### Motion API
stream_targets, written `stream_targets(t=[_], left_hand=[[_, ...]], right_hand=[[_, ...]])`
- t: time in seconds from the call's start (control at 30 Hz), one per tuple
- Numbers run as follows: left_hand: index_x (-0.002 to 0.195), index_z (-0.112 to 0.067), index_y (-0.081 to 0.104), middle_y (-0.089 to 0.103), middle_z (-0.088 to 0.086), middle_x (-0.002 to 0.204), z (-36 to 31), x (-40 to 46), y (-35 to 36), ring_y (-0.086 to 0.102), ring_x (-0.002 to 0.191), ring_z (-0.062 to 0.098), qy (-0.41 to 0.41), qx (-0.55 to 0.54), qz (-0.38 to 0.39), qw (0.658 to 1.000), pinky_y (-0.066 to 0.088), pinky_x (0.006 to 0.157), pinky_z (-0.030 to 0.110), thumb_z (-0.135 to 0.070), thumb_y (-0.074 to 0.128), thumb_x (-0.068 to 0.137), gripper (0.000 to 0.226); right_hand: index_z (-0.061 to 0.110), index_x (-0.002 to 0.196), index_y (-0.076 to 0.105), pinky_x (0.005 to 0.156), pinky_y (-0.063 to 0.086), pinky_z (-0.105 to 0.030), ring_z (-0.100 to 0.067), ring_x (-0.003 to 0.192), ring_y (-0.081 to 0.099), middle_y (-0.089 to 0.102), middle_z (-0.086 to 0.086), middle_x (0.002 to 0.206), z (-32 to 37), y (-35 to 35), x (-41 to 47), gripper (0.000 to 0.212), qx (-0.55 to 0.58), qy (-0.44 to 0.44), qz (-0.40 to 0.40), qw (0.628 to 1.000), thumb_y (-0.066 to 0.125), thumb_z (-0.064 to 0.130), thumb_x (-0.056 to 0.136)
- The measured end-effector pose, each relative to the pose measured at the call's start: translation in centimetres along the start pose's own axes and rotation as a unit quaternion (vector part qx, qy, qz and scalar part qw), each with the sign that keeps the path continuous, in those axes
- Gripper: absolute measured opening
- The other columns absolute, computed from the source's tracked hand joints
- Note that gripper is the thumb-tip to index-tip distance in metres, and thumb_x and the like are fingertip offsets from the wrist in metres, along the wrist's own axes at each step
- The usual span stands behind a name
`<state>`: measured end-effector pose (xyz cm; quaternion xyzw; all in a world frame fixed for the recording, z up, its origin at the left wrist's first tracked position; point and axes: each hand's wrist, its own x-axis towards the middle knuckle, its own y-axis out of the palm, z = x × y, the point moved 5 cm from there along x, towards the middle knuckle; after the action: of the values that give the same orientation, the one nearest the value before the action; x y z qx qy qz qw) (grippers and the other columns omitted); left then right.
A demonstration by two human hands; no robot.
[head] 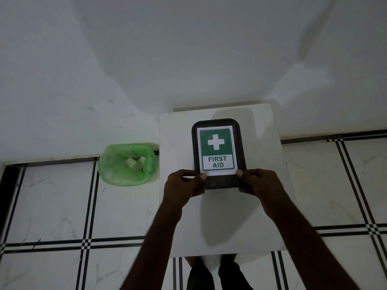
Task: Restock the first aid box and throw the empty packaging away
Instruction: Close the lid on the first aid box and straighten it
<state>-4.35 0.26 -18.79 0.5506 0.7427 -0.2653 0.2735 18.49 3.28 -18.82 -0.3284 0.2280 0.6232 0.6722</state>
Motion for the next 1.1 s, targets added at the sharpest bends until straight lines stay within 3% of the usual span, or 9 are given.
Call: stream_targets(t=[0.17,0.3,0.5,0.6,0.7,0.77,0.87,1.0,1.1], left_hand=[[0.107,-0.001,0.067,0.074,0.018,0.084,0.0,0.0,0.3,0.074,0.072,0.025,0.009,0.014,-0.010,1.000,0.063,0.064,0.031,-0.015,0.081,0.080,0.033],[0.108,-0.005,0.066,0.073,0.014,0.083,0.1,-0.2,0.4,0.073,0.071,0.022,0.019,0.014,-0.019,1.000,0.062,0.062,0.030,-0.016,0.079,0.082,0.030],[0.108,-0.010,0.063,0.073,0.009,0.080,-0.2,-0.9,0.6,0.072,0.063,0.018,0.064,0.071,-0.038,0.995,0.063,0.073,0.040,-0.025,0.073,0.087,0.027],[0.110,-0.010,0.063,0.073,0.008,0.084,-0.7,-0.5,0.2,0.073,0.073,0.021,0.052,0.113,-0.001,0.992,0.062,0.079,0.040,-0.034,0.077,0.083,0.039],[0.120,-0.010,0.062,0.073,0.010,0.105,-2.9,1.4,-0.3,0.070,0.097,0.024,0.067,0.196,0.031,0.978,0.058,0.090,0.045,-0.049,0.078,0.076,0.061],[0.124,-0.007,0.062,0.070,0.012,0.115,-5.3,3.1,-0.5,0.067,0.105,0.026,0.080,0.149,0.015,0.986,0.057,0.092,0.045,-0.049,0.072,0.083,0.060],[0.115,0.000,0.066,0.072,0.016,0.111,-8.4,5.7,0.5,0.069,0.103,0.030,0.069,0.057,0.007,0.996,0.059,0.088,0.040,-0.044,0.064,0.092,0.050],[0.087,-0.004,0.069,0.073,0.015,0.093,-10.2,7.9,1.5,0.071,0.088,0.028,0.071,0.053,-0.015,0.996,0.061,0.079,0.035,-0.034,0.072,0.088,0.029],[0.085,-0.006,0.069,0.074,0.017,0.096,-10.4,8.8,1.4,0.071,0.091,0.030,0.048,0.020,-0.027,0.998,0.060,0.079,0.034,-0.026,0.078,0.083,0.022]], right_hand=[[-0.003,0.113,0.063,0.081,0.059,-0.038,-0.030,0.092,0.069,0.068,-0.021,0.105,-0.1,0.2,0.1,0.039,-0.008,-0.005,-0.016,1.000,0.074,0.020,0.083],[-0.001,0.112,0.062,0.071,0.059,-0.031,-0.026,0.086,0.069,0.067,-0.019,0.102,-0.1,0.1,-0.2,0.038,0.002,-0.019,-0.021,1.000,0.074,0.020,0.083],[0.003,0.113,0.057,0.074,0.060,-0.037,-0.031,0.090,0.070,0.066,-0.021,0.107,0.5,0.3,-0.2,0.038,-0.022,-0.004,0.025,0.999,0.074,0.022,0.083],[0.006,0.110,0.057,0.070,0.057,-0.033,-0.028,0.092,0.066,0.065,-0.015,0.106,2.1,0.2,0.5,0.038,-0.090,-0.010,0.027,0.996,0.072,0.030,0.084],[0.007,0.107,0.062,0.083,0.058,-0.042,-0.028,0.094,0.068,0.070,-0.011,0.104,5.7,0.4,2.3,0.039,-0.105,-0.082,-0.013,0.991,0.064,0.042,0.089],[0.007,0.101,0.063,0.081,0.058,-0.039,-0.025,0.089,0.068,0.070,-0.008,0.098,8.5,1.0,3.9,0.036,-0.085,-0.117,-0.024,0.989,0.060,0.042,0.092],[0.010,0.087,0.058,0.067,0.054,-0.027,-0.018,0.078,0.067,0.068,-0.004,0.088,11.0,2.1,6.1,0.027,-0.040,-0.084,0.001,0.996,0.063,0.036,0.091],[0.010,0.082,0.055,0.073,0.056,-0.031,-0.022,0.079,0.068,0.067,-0.007,0.086,11.6,2.4,7.8,0.024,-0.037,-0.060,0.020,0.997,0.070,0.028,0.086],[0.007,0.079,0.054,0.065,0.054,-0.026,-0.019,0.074,0.066,0.065,-0.008,0.082,11.8,2.4,8.1,0.025,-0.043,-0.064,0.014,0.997,0.069,0.026,0.087]])
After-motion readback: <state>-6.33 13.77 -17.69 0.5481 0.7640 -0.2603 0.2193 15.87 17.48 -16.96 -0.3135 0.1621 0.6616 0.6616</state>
